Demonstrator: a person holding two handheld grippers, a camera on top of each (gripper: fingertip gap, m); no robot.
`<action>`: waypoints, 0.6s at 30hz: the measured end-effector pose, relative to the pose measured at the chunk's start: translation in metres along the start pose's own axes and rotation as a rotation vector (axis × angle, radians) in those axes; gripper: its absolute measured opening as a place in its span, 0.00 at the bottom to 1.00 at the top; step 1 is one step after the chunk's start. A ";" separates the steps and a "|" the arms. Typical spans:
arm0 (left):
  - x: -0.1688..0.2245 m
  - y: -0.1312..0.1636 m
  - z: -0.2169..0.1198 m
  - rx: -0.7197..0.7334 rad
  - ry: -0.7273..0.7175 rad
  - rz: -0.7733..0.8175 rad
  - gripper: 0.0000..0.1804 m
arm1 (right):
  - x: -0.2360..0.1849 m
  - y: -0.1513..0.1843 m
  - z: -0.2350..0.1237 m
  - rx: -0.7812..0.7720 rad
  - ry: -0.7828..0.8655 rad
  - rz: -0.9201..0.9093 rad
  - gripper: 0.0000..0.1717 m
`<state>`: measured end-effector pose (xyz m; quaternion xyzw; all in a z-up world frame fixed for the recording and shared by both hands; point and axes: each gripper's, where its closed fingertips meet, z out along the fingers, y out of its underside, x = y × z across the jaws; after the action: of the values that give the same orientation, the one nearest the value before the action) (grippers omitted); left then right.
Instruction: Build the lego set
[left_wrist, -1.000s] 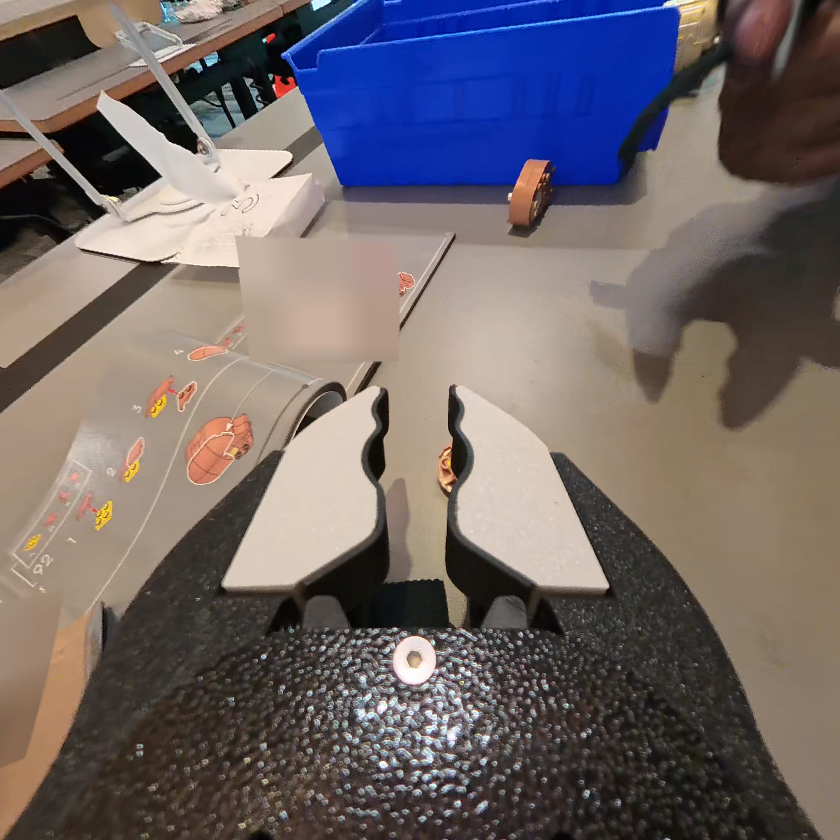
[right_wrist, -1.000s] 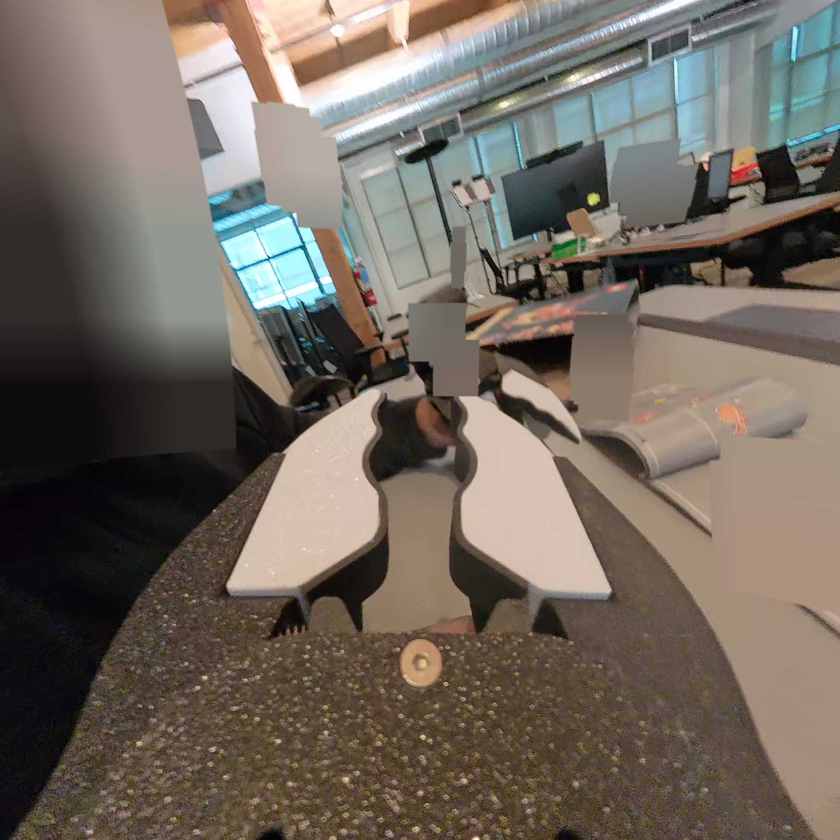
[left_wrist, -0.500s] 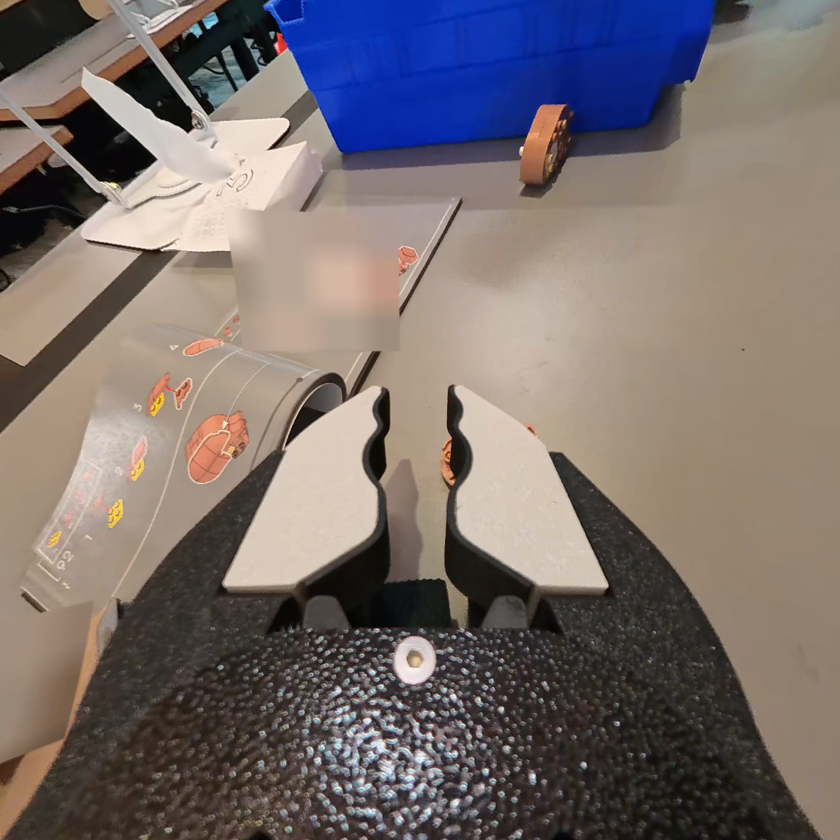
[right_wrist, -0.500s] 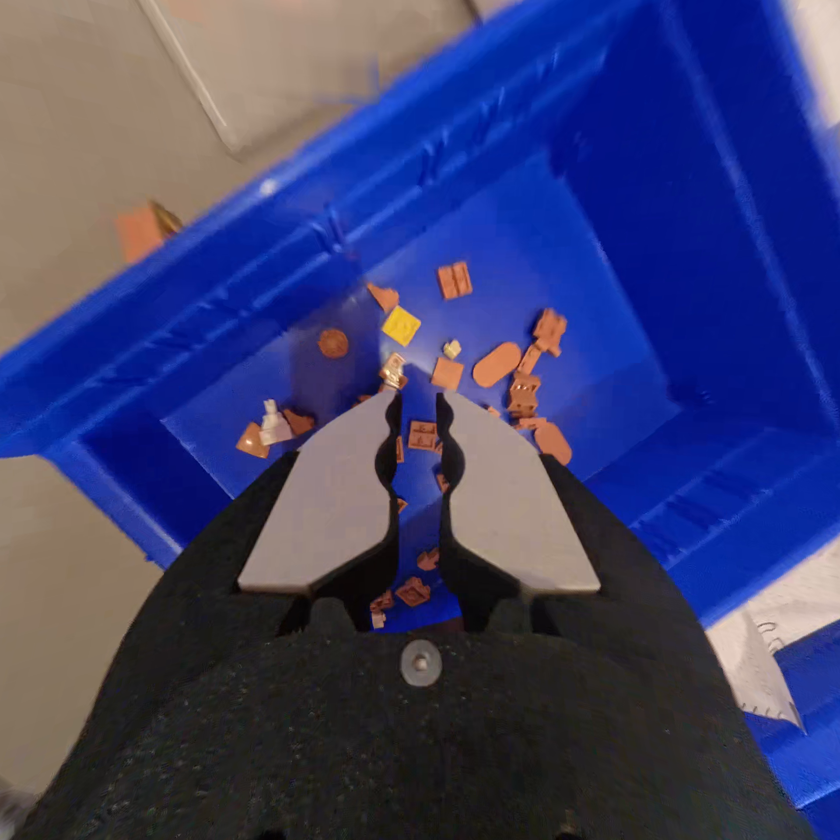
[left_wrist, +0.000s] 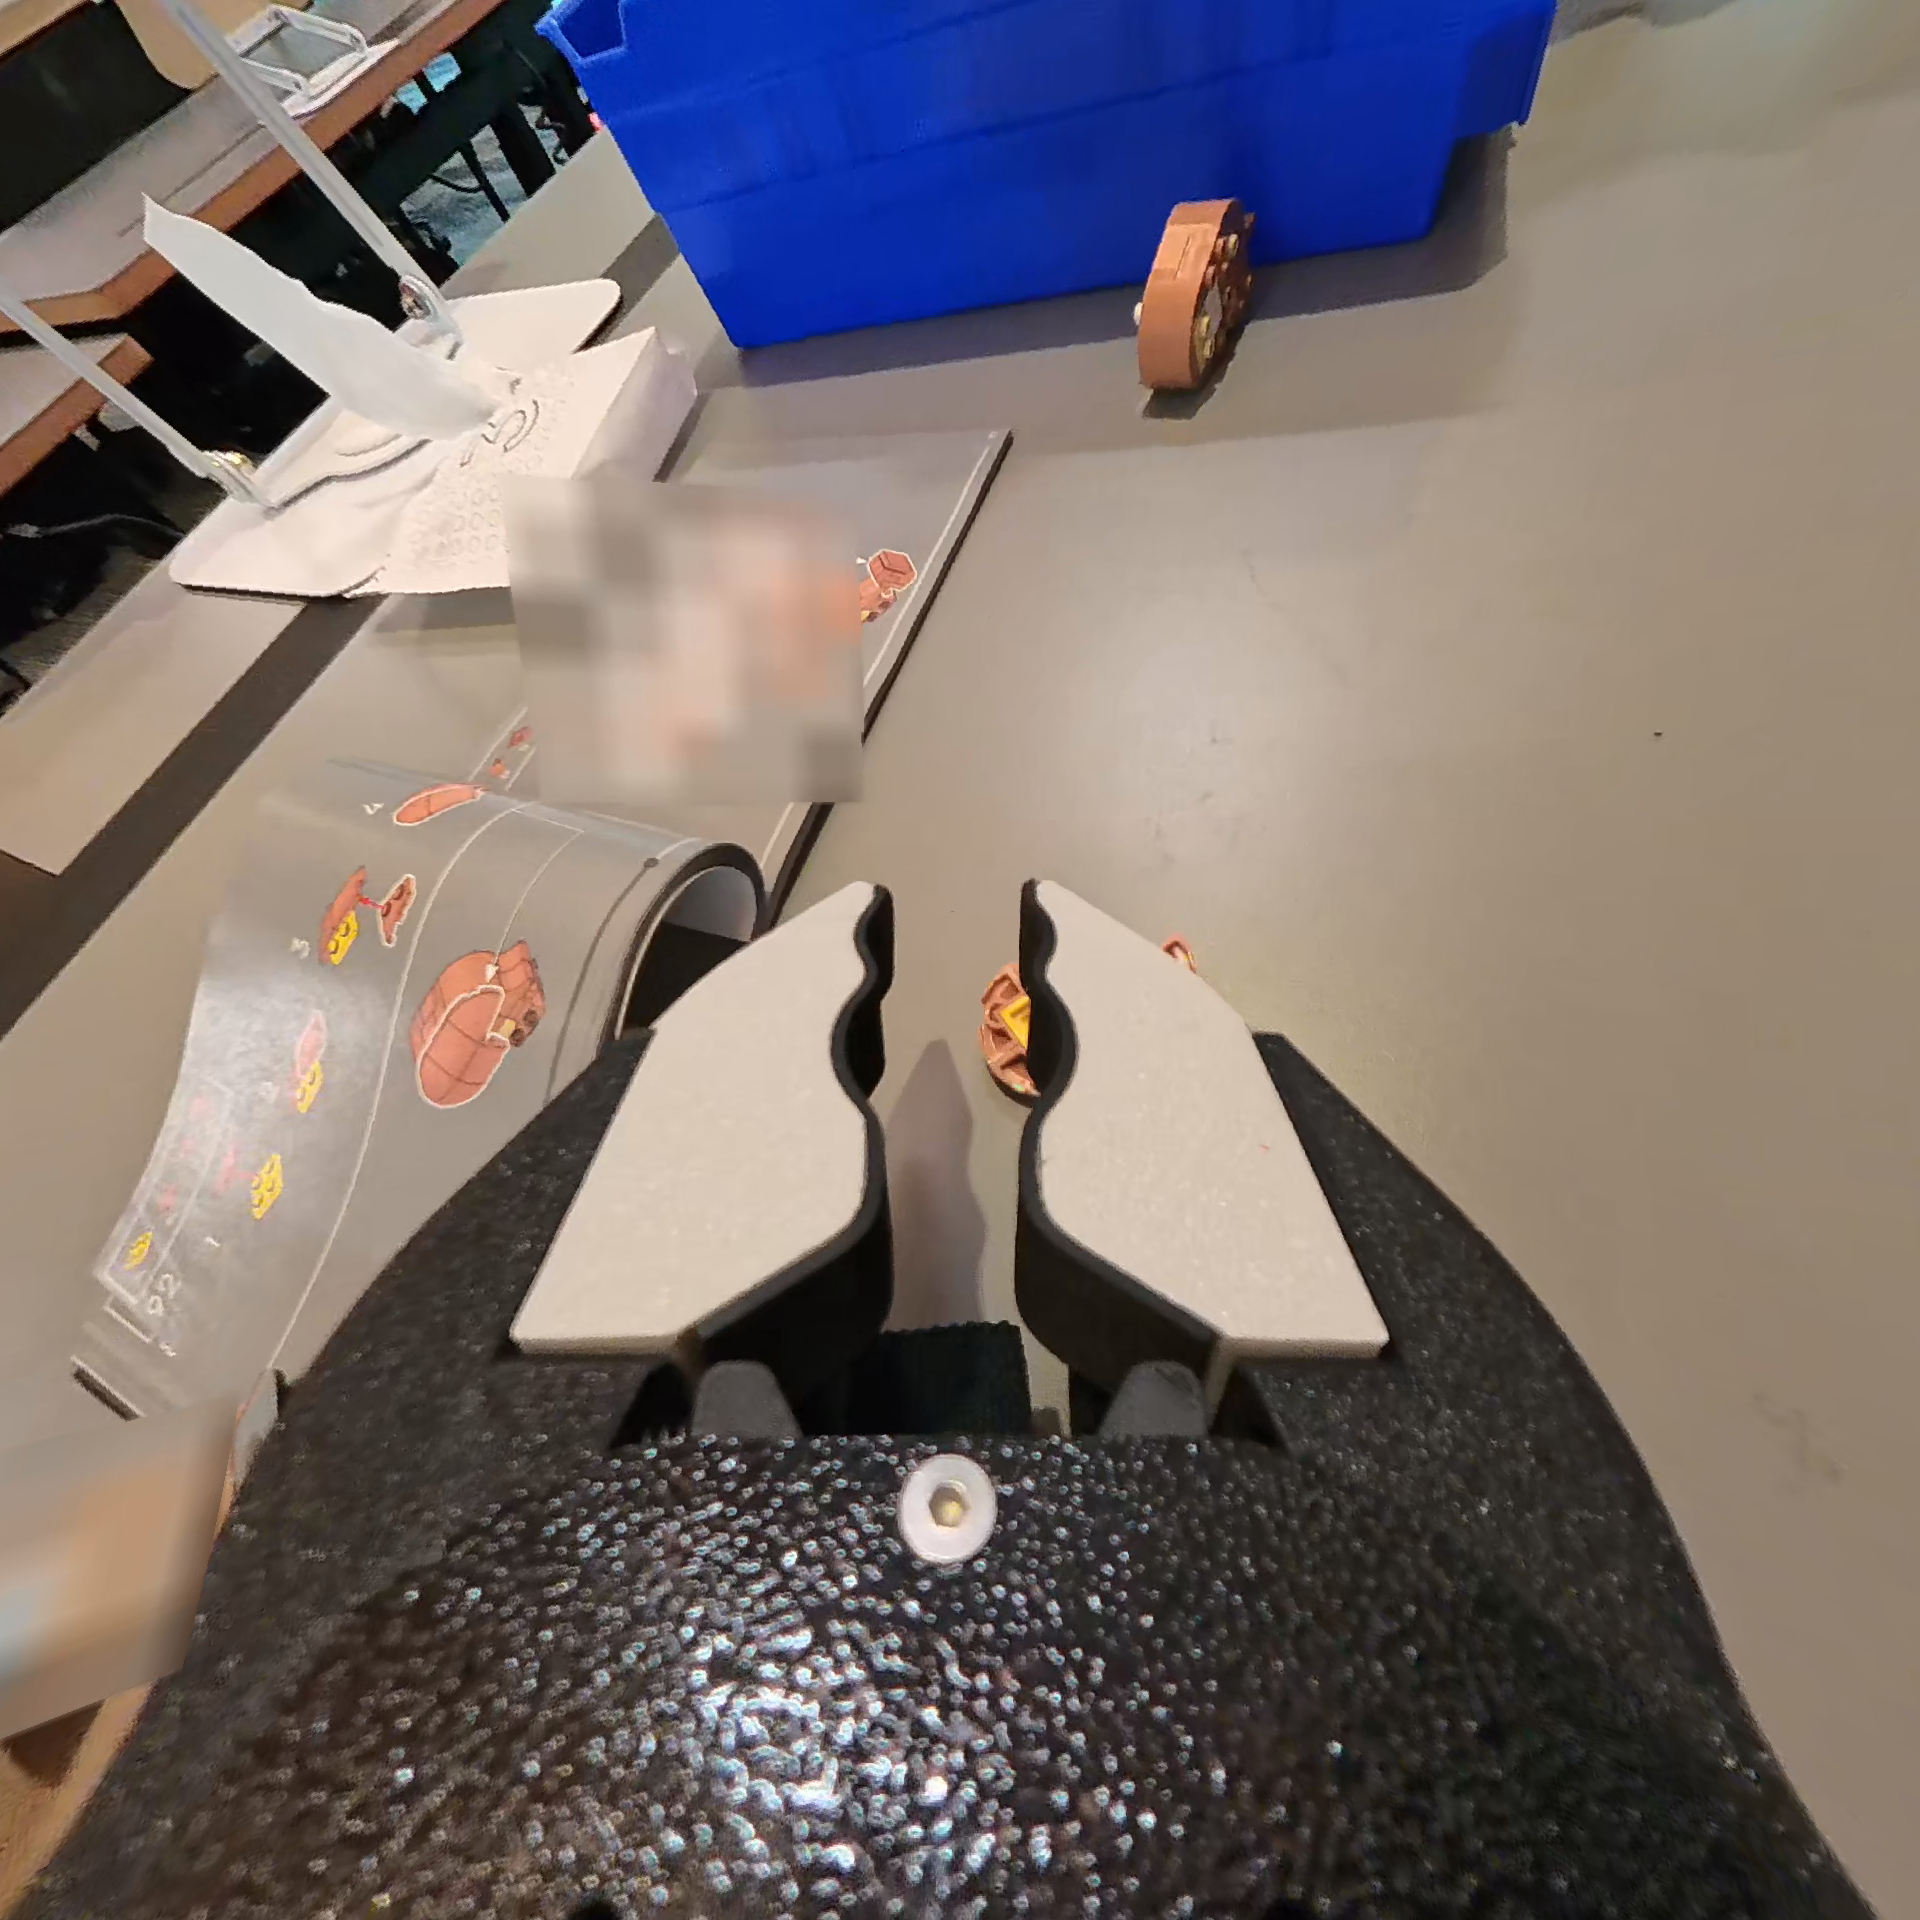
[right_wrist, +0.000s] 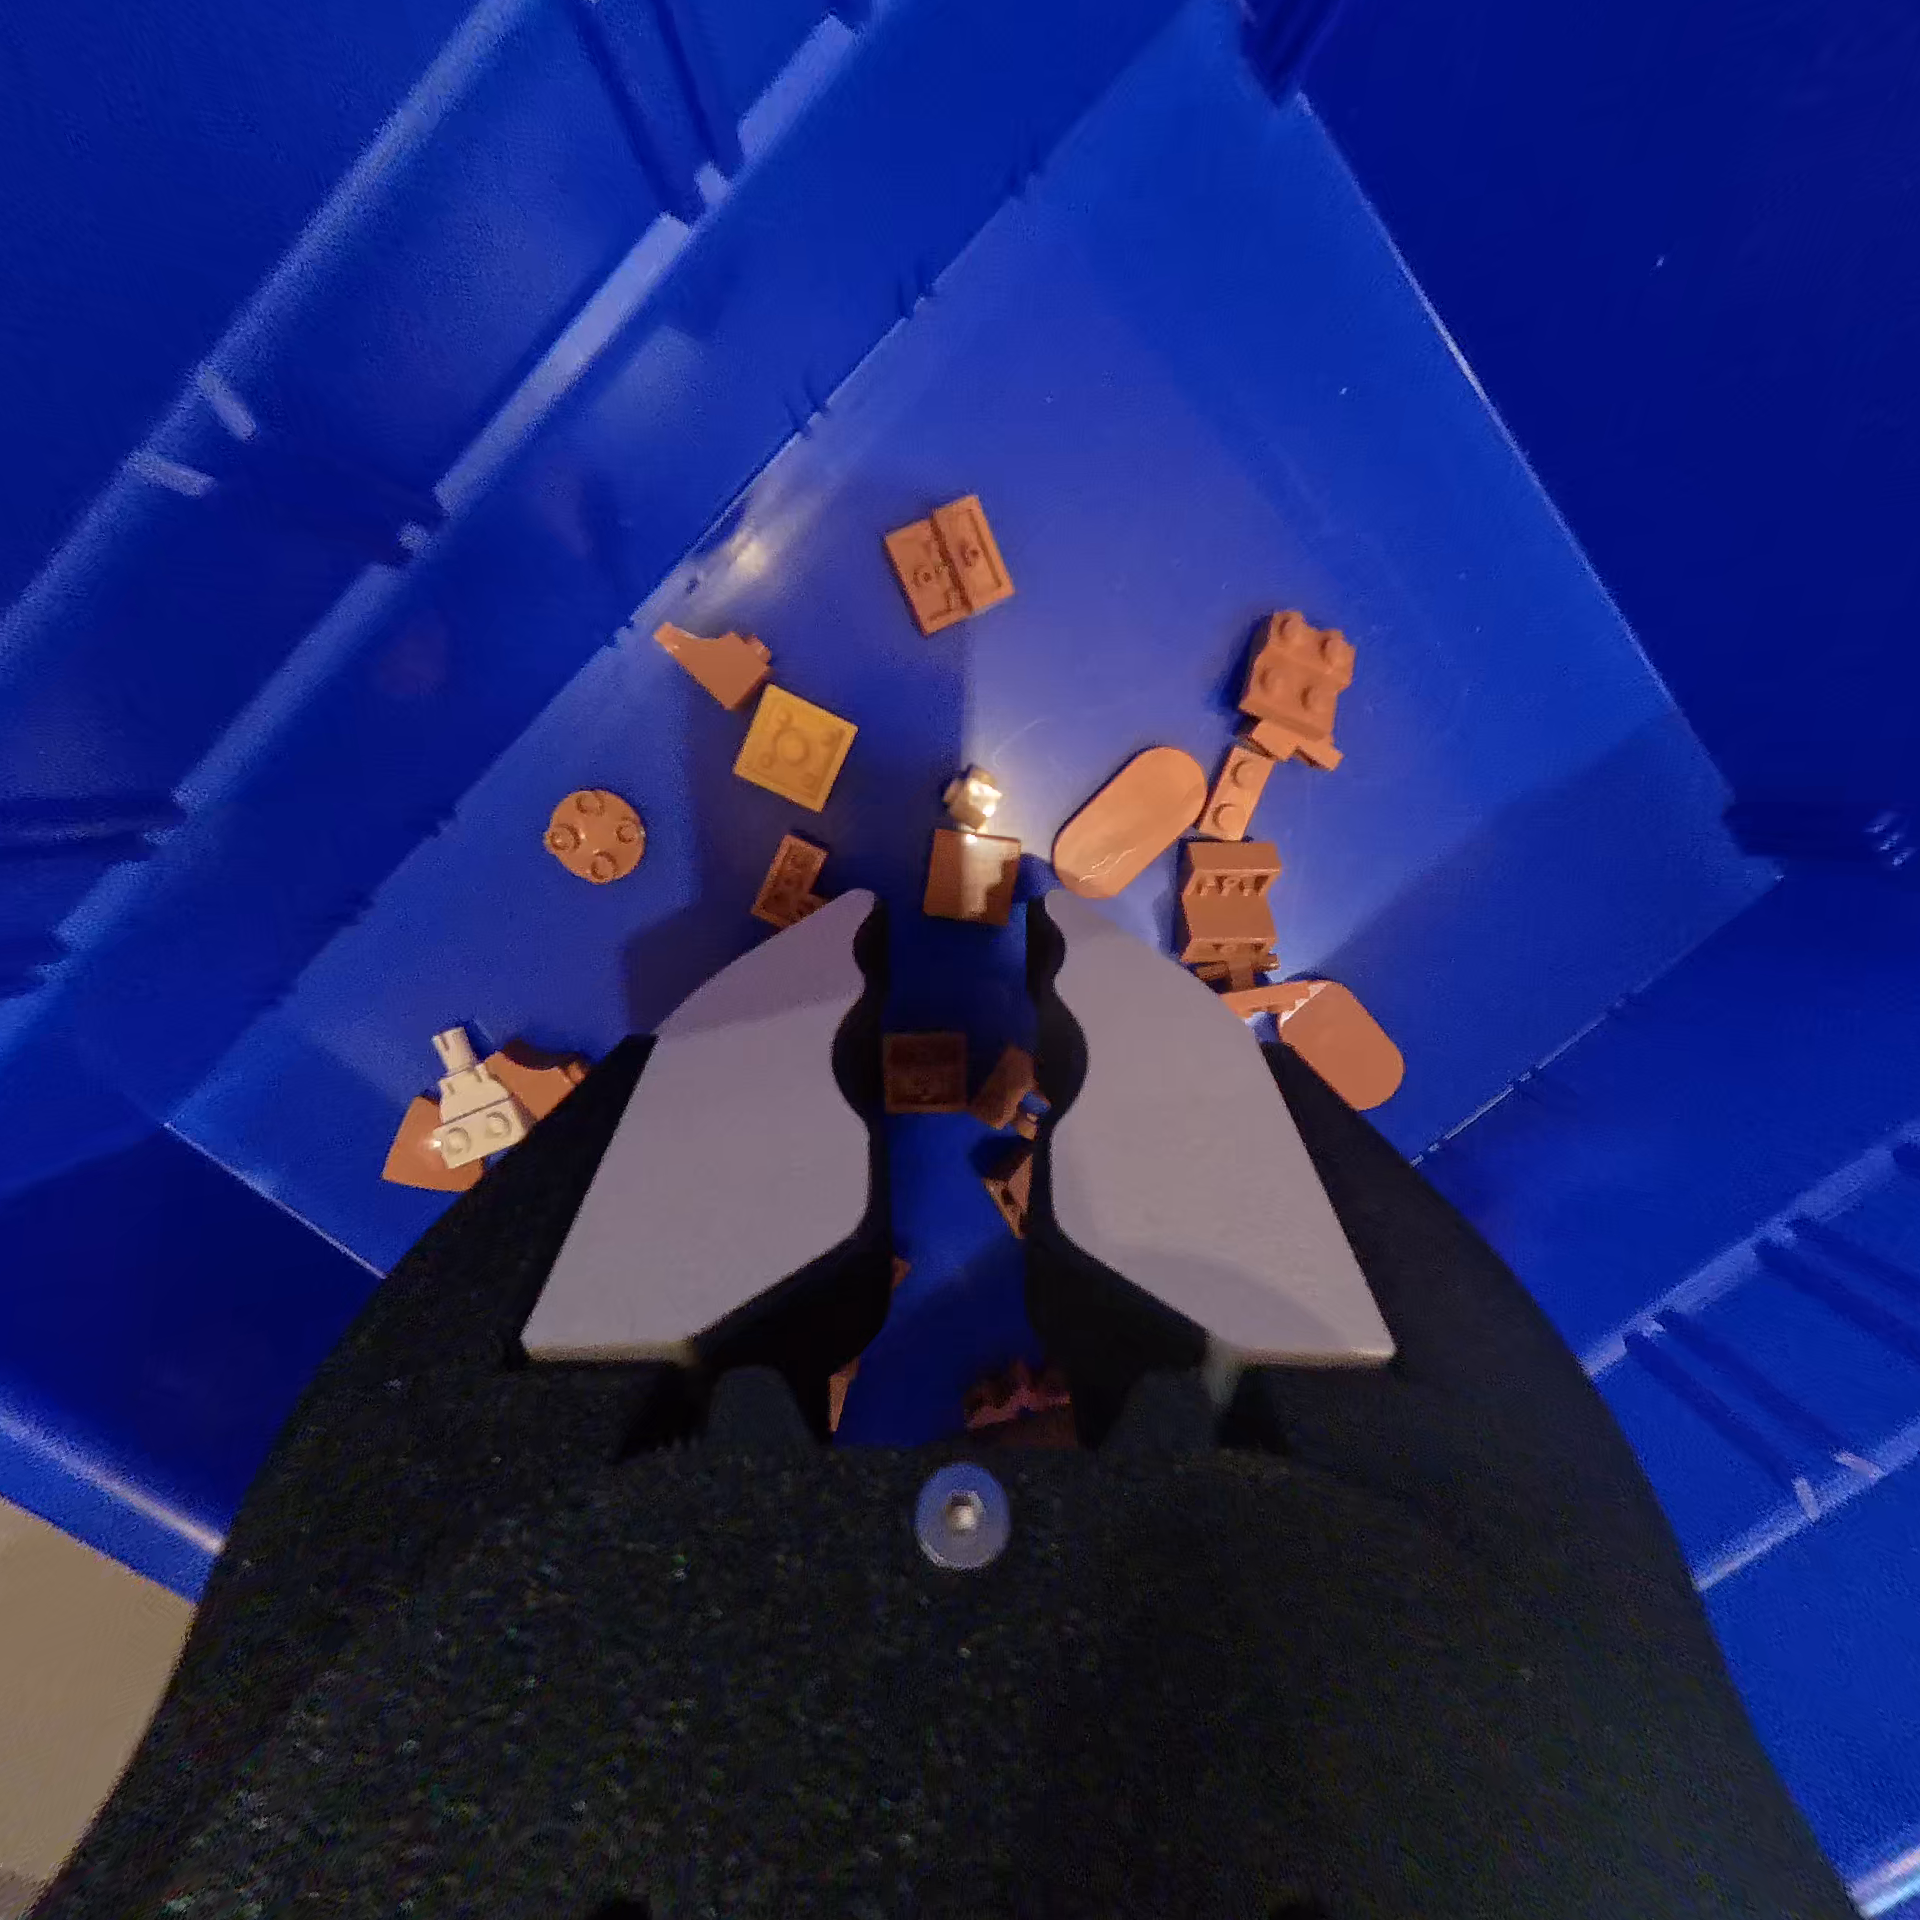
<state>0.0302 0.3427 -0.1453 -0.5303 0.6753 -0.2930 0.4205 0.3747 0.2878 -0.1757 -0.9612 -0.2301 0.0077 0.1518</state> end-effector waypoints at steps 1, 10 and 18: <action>0.000 0.001 -0.001 -0.003 -0.001 0.001 0.13 | 0.001 0.001 0.002 -0.007 0.002 0.006 0.15; -0.005 0.003 -0.004 -0.007 -0.020 -0.020 0.12 | -0.001 -0.004 0.006 -0.032 -0.026 0.030 0.09; -0.007 0.001 -0.007 0.015 -0.043 -0.022 0.11 | -0.024 -0.032 -0.084 0.263 -0.034 0.066 0.09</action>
<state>0.0237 0.3493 -0.1410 -0.5406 0.6580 -0.2915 0.4356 0.3456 0.2802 -0.0872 -0.9398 -0.1977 0.0590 0.2723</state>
